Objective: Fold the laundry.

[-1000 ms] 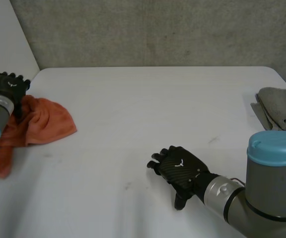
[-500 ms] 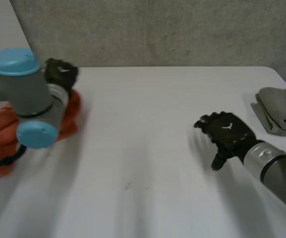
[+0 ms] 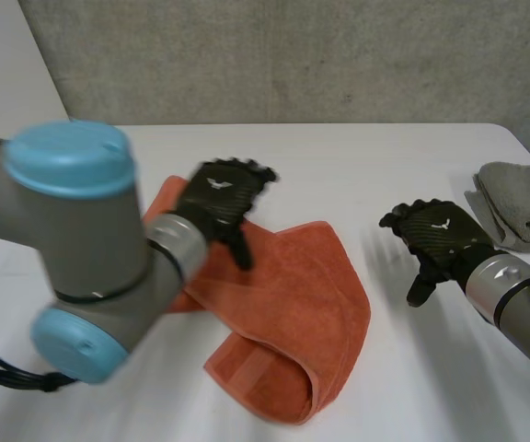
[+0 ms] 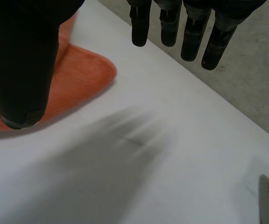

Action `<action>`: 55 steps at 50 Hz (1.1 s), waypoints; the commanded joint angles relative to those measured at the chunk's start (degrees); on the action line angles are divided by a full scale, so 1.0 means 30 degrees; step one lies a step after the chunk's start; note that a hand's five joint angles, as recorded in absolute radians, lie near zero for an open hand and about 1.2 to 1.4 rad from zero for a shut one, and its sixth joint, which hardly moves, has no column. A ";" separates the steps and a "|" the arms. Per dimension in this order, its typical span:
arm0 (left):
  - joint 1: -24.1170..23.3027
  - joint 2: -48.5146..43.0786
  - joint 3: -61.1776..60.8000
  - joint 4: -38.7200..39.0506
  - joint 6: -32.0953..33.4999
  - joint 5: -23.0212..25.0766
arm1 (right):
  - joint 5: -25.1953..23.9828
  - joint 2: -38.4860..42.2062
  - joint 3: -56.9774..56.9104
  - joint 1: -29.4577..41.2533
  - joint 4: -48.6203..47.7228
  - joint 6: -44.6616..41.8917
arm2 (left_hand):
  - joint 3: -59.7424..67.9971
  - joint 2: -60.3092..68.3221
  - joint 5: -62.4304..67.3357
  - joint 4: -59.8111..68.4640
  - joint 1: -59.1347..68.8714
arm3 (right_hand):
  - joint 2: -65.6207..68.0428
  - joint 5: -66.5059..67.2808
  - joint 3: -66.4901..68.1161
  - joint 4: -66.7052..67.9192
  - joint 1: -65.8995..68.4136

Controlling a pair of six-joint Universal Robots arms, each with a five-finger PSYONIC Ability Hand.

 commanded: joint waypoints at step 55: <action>0.6733 0.0397 -0.7502 0.2353 0.4588 0.2686 | 0.4053 -0.1441 -0.2627 0.7867 0.2837 0.1192 | 0.1120 0.1253 0.0868 0.1239 0.1455 | 2.2608 2.2184 2.2664 2.2269 2.2875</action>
